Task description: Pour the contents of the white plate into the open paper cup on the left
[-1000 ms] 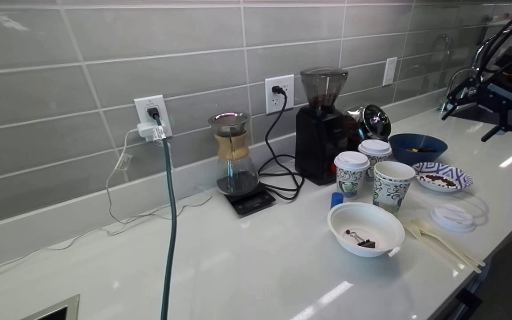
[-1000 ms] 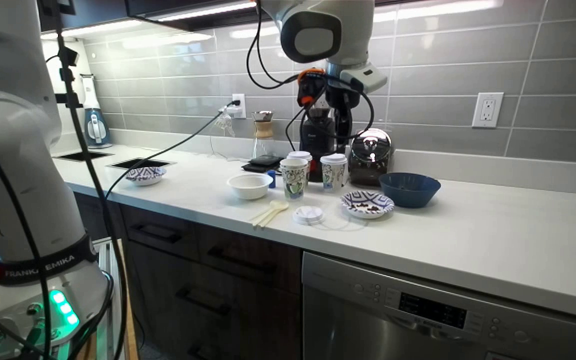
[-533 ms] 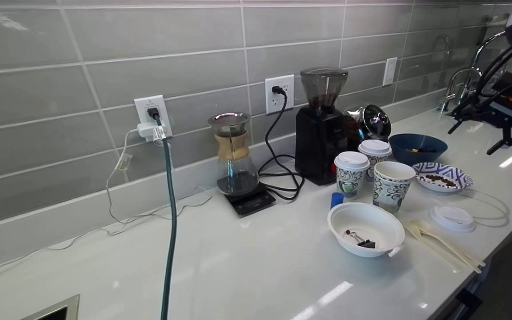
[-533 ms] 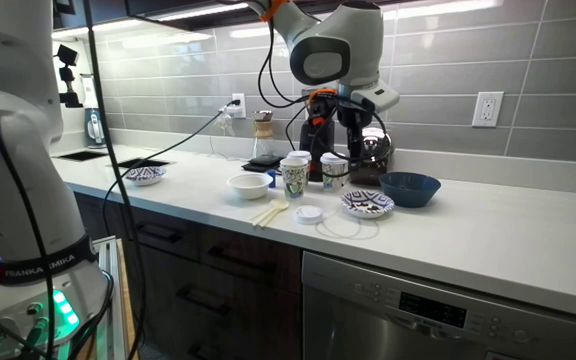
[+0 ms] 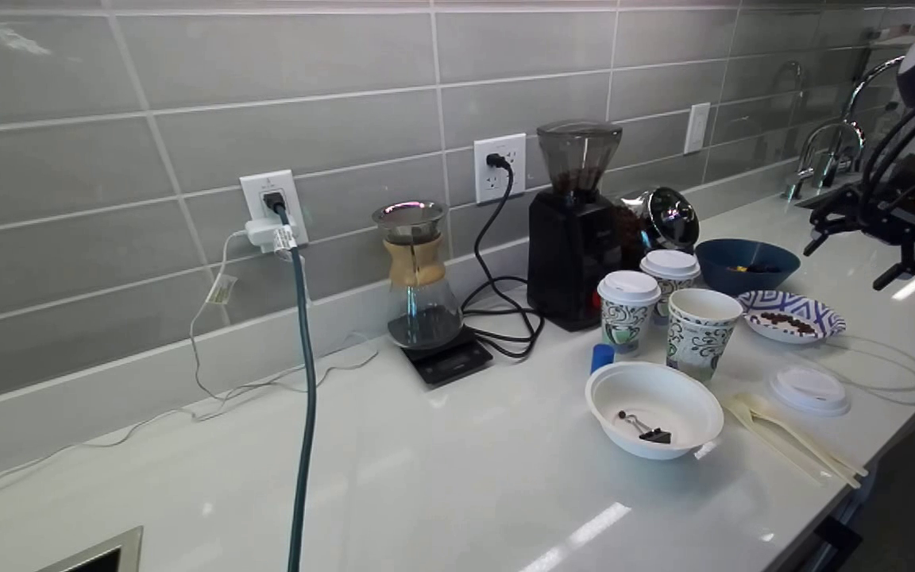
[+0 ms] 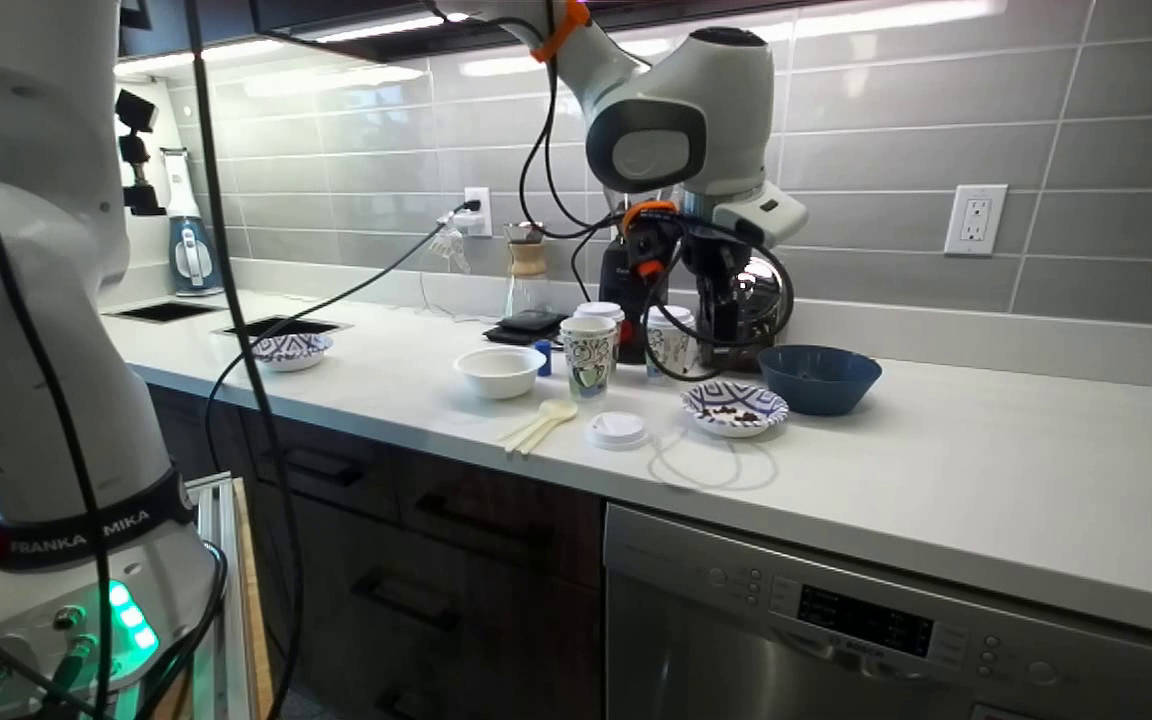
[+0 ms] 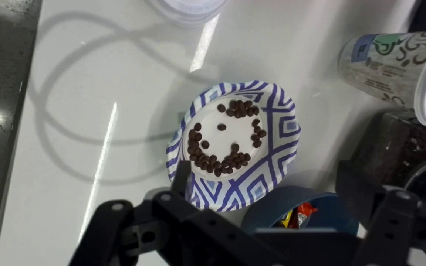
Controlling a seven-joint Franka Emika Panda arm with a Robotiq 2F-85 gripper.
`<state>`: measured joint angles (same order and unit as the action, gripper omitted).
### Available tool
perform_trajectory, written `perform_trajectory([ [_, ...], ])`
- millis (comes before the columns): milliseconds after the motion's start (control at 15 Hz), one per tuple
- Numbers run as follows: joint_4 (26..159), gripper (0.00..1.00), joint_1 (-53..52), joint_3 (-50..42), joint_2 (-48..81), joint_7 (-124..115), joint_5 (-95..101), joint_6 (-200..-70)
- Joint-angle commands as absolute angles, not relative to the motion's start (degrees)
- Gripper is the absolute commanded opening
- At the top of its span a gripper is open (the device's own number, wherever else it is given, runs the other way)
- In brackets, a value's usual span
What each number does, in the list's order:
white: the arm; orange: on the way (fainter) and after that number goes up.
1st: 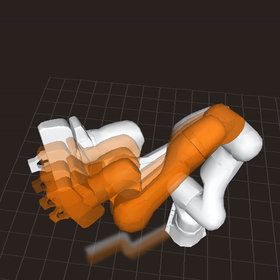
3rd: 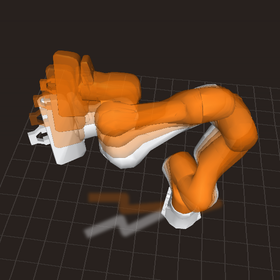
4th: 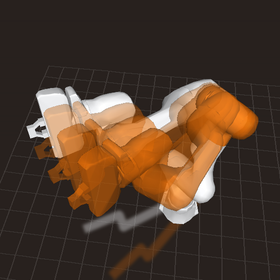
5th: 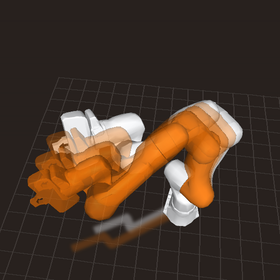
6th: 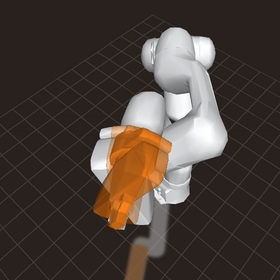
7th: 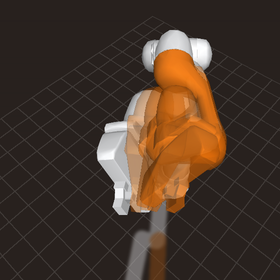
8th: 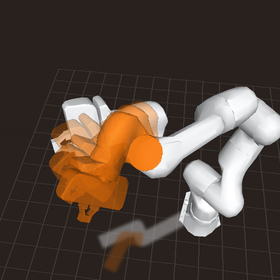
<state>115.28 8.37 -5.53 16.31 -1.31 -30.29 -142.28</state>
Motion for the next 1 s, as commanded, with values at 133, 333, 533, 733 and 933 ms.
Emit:
perform_trajectory([
  [133, 112.5, 1.00, 13.9, -1.1, 22.1, 17.1, -34.2, -144.1],
  [333, 111.0, 1.00, 15.5, 0.7, 24.3, 24.3, -33.1, -146.3],
  [533, 109.5, 1.00, 16.4, 1.4, 26.6, 27.2, -31.4, -147.9],
  [733, 108.6, 1.00, 17.3, 2.0, 28.6, 29.0, -30.3, -149.6],
  [933, 107.7, 0.74, 18.4, 2.6, 30.0, 29.1, -29.8, -150.1],
])
